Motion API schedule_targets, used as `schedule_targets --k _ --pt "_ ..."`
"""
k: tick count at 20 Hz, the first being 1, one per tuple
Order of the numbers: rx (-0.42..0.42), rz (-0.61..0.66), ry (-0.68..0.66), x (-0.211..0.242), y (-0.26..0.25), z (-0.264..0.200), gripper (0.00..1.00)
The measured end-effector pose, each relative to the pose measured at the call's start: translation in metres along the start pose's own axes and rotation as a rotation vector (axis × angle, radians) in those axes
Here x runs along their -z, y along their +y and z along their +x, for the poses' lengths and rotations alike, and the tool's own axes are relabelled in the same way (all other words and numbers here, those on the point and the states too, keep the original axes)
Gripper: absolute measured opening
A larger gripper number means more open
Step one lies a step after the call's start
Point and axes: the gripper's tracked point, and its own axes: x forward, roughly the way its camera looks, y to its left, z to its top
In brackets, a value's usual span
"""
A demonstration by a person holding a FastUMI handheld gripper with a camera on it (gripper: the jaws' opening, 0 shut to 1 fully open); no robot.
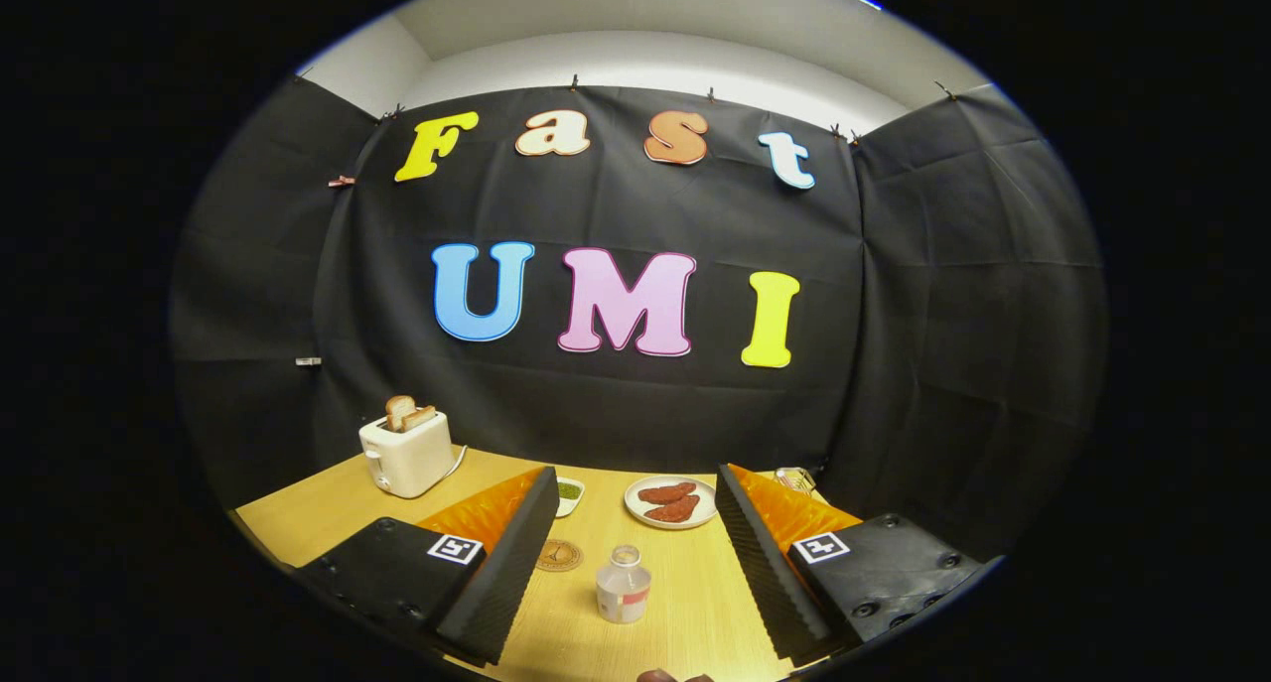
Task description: Take the bottle from table, then pour the juice into the cup, finally place the bottle on the coaster
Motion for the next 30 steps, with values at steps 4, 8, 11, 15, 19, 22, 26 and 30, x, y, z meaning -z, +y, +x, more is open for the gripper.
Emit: schedule_targets --k 4,8,11,15,19,22,26,30 --pt "0.013 -0.011 0.007 0.008 -0.01 0.01 0.97" --pt "0.008 -0.032 -0.011 0.014 -0.022 0.023 0.97" --pt "-0.006 -0.017 -0.002 0.026 -0.031 0.036 0.97" --pt "-0.091 -0.022 0.018 0.063 -0.023 0.049 0.97" --pt "-0.156 -0.043 0.047 0.105 -0.015 0.061 0.97" --pt "-0.192 -0.038 0.058 0.124 -0.005 0.068 0.97" --pt "-0.211 -0.058 0.04 0.135 0.0 0.077 0.97" --pt "-0.234 -0.023 0.052 0.154 0.012 0.091 0.97"
